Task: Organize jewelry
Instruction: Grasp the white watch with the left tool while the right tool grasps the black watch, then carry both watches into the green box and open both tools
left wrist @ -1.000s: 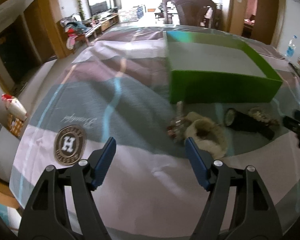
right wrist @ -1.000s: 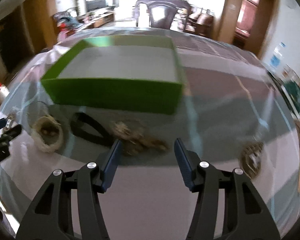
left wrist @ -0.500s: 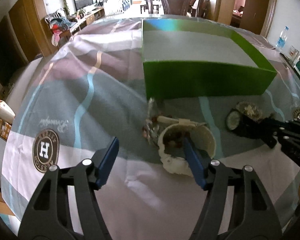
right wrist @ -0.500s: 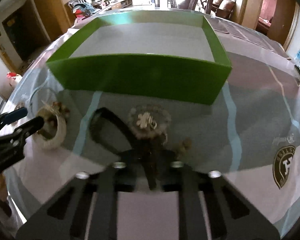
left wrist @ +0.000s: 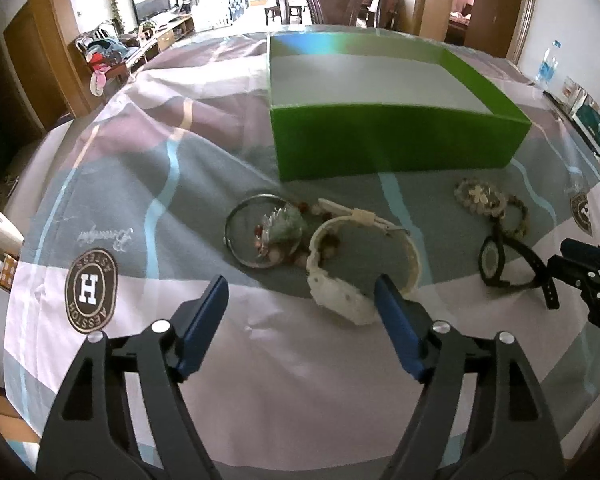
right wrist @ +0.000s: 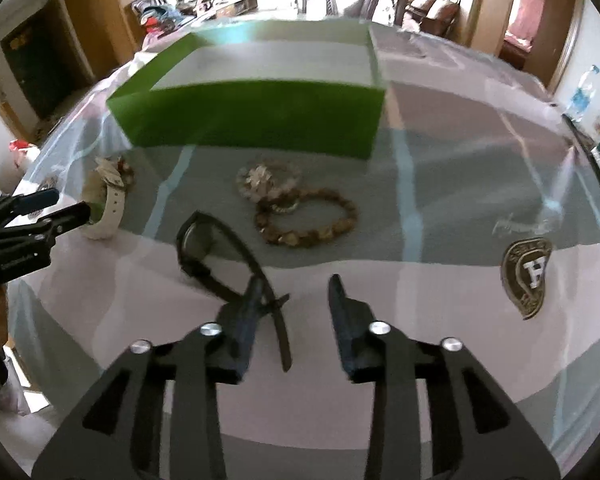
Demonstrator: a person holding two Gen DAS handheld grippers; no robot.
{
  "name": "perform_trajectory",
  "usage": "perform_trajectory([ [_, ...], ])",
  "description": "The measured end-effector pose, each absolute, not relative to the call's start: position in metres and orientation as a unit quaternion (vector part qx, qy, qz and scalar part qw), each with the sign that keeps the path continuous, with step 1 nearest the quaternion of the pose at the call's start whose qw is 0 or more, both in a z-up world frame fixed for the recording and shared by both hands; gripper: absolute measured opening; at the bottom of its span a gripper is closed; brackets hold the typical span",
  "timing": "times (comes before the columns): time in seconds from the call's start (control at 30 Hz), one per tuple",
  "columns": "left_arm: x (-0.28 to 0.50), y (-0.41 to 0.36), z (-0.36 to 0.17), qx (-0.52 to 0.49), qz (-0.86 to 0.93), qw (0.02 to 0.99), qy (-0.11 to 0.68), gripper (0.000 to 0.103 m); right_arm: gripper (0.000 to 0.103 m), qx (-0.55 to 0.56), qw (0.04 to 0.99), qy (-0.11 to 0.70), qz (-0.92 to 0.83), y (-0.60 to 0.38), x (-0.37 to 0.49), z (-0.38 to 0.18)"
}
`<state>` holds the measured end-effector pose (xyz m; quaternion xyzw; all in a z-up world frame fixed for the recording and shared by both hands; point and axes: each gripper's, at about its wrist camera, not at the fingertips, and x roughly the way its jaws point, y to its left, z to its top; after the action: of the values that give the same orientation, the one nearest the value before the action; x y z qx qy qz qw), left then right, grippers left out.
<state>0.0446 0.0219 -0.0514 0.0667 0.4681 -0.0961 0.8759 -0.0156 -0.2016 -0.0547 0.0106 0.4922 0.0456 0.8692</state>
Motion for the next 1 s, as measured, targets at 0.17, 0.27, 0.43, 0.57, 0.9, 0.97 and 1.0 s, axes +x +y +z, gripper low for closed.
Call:
perform_trajectory([
  [0.17,0.053,0.02,-0.051,0.052,-0.109,0.87,0.478,0.076,0.038,-0.002,0.867,0.495,0.057,-0.185,-0.001,-0.062],
  [0.27,0.056,0.016,-0.053,0.049,-0.116,0.866,0.484,0.075,0.037,-0.019,0.859,0.508,0.056,-0.174,0.007,-0.074],
  [0.43,0.06,0.01,-0.056,0.041,-0.13,0.858,0.495,0.068,0.025,-0.026,0.856,0.512,0.063,-0.167,0.01,-0.084],
  [0.57,0.067,0.002,-0.066,0.041,-0.136,0.849,0.509,0.035,0.008,-0.024,0.857,0.511,0.067,-0.168,0.006,-0.083],
  [0.9,0.057,0.001,-0.057,0.046,-0.15,0.854,0.496,0.018,0.002,-0.005,0.874,0.482,0.063,-0.179,-0.004,-0.062],
  [0.97,0.055,0.001,-0.053,0.051,-0.149,0.859,0.488,0.018,0.002,-0.004,0.877,0.476,0.063,-0.18,-0.005,-0.058],
  [1.0,0.055,0.001,-0.052,0.051,-0.149,0.859,0.487,0.018,0.002,-0.003,0.879,0.473,0.064,-0.18,-0.005,-0.055],
])
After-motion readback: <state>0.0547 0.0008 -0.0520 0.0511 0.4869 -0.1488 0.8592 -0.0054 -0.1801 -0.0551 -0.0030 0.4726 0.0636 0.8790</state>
